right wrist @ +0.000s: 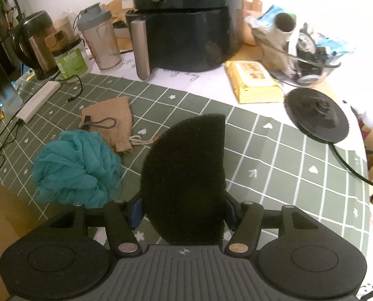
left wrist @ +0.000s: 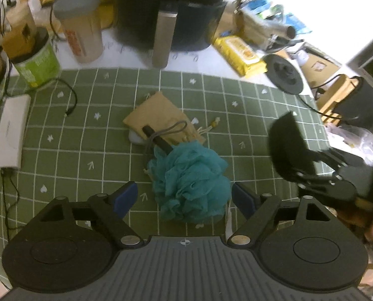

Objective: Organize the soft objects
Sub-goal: 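Grasp the teal mesh loofah with the left gripper while the right gripper holds the foam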

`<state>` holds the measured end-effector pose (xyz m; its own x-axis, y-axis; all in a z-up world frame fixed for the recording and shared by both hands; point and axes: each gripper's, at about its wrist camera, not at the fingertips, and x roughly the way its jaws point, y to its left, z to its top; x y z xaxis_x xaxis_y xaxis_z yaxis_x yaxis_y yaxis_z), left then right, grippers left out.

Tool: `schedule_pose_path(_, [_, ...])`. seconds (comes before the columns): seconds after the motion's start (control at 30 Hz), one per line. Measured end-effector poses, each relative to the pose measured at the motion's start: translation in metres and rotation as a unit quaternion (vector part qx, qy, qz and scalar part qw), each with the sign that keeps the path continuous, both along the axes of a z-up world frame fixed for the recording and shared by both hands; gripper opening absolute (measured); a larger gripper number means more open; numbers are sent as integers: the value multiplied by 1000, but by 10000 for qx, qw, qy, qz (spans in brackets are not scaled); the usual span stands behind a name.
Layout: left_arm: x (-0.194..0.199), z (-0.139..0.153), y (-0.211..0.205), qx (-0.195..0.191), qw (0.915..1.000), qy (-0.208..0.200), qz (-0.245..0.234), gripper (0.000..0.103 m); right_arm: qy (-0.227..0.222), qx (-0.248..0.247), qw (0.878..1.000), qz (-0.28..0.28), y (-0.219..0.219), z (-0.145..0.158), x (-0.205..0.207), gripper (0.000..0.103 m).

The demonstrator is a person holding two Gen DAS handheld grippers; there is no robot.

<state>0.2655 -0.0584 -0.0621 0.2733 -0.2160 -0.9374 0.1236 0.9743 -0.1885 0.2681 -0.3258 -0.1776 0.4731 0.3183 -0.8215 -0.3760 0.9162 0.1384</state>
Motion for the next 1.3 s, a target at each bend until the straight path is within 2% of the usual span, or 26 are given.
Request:
schedule_pose_path(0.13, [22,-19,-3,-26,9984,544,132,82,-47,124,9996,-230,-13,11,-13,63])
schedule_pose_path(0.3, [43,-42,-12,28,9948,1013,105,82,-130,258,9985,-462,-25,25,-30,63])
schedule_pose_path(0.43, [58,-64,-20,22,9890,1471,149,82,-190,385,9973,-588,-32,34,-39,63])
schedule_pose_path(0.6, [74,-89,-30,108,9825,1838,279,82,-262,439,9964,-670,-39,43,-47,64])
schedule_pose_path(0.83, [87,-121,-43,436,9756,2135,250,82,-329,507,9952,-768,-47,50,-56,64])
schedule_pose_path(1.07, [89,-134,-52,630,9728,2227,71,82,-355,537,9948,-785,-50,52,-63,64])
schedule_pose_path(1.17, [88,-136,-52,638,9716,2279,4,72,-366,545,9948,-774,-50,53,-64,64])
schedule_pose_path(1.23, [88,-132,-53,618,9730,2224,-37,61,-384,549,9949,-757,-49,54,-65,64])
schedule_pose_path(1.3, [88,-126,-52,572,9752,2139,-60,56,-402,554,9950,-729,-48,56,-66,64])
